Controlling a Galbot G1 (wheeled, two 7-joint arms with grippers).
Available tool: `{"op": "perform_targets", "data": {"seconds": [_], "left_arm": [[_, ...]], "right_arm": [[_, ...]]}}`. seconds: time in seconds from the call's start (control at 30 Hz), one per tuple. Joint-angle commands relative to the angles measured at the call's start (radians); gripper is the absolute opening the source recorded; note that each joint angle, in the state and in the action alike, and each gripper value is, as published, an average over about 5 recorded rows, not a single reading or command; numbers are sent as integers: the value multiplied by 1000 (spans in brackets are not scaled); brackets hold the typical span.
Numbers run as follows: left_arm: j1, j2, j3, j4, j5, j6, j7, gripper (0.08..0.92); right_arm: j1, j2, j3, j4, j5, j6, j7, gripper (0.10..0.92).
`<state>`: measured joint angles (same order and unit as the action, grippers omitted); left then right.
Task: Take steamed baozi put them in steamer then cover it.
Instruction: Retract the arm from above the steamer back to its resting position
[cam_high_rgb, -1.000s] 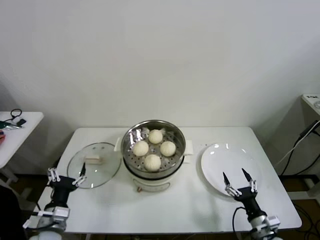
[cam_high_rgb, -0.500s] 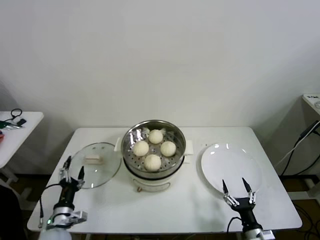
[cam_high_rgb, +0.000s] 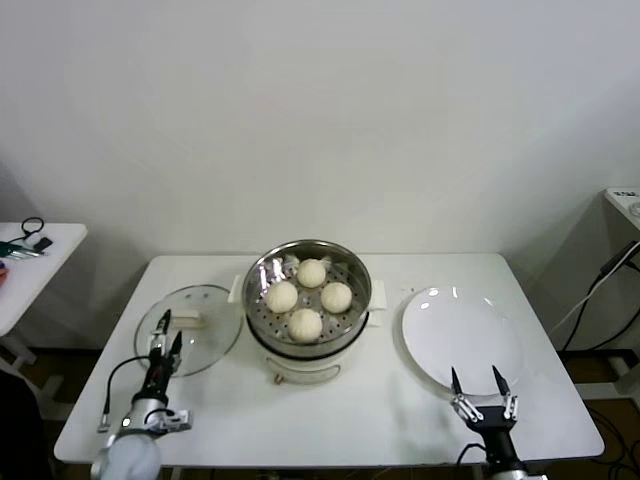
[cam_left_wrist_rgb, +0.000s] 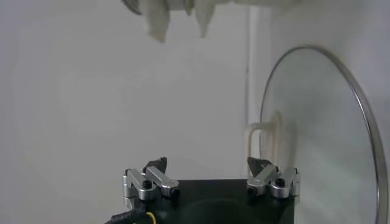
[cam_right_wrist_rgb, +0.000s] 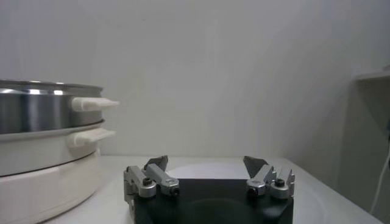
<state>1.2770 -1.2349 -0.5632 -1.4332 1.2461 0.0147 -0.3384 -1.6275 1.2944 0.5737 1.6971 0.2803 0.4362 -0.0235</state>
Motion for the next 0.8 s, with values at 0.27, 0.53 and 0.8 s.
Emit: {"op": "perform_targets", "data": {"seconds": [0.27,0.53,0.8], "left_arm": [[-199,-19,42,212,81,50,4,823],[-254,-26,49,287,85,68,9,823],[-252,-22,50,289,86,61,16,798]], "right_arm": [[-36,13,19,20,-4,24,10,823],[-51,17,25,19,-3,45,10,823],[-52,23,23,9,-1,57,8,823]]}}
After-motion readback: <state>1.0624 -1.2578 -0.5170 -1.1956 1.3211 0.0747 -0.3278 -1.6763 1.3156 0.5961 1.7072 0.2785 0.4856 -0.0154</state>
